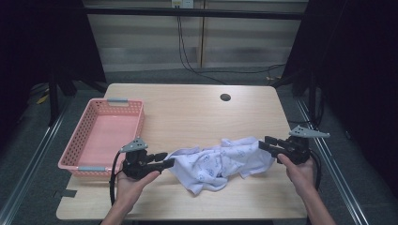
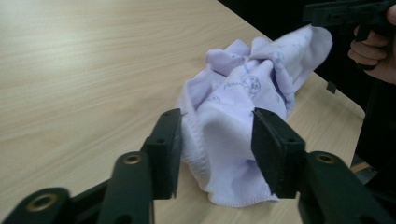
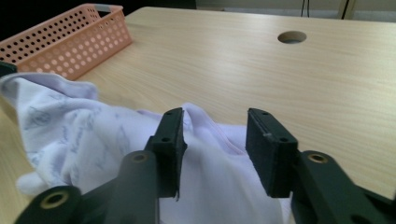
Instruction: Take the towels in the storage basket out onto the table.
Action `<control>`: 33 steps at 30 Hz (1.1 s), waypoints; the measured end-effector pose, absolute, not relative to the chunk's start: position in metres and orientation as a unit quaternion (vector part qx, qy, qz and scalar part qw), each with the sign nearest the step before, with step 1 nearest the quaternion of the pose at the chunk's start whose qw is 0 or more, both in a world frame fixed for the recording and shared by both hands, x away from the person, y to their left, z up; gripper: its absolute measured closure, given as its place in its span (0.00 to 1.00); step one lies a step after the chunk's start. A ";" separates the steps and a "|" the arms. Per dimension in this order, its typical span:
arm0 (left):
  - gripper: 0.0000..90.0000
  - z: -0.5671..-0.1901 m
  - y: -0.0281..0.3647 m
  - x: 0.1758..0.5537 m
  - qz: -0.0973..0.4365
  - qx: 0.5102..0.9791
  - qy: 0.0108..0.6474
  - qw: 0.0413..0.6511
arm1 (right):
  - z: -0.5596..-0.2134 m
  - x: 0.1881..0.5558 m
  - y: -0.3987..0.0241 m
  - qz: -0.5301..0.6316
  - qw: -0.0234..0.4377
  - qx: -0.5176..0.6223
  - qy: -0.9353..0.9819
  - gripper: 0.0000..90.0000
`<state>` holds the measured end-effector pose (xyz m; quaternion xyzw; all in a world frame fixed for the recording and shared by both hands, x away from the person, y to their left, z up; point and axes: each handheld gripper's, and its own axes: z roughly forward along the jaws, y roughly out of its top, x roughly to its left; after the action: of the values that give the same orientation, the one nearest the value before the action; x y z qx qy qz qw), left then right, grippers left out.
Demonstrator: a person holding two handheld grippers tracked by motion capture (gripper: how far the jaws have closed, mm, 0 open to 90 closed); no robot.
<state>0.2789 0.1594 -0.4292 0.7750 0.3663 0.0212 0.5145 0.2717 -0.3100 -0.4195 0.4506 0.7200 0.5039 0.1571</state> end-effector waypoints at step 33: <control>0.98 -0.503 0.030 0.302 -0.038 0.875 0.247 0.415 | -0.481 0.285 -0.215 0.415 0.102 0.378 0.821 0.89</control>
<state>0.3022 0.0295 -0.5027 0.8748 0.2468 -0.0384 0.4151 0.2853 -0.2148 -0.4813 0.3779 0.8215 0.4147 0.1021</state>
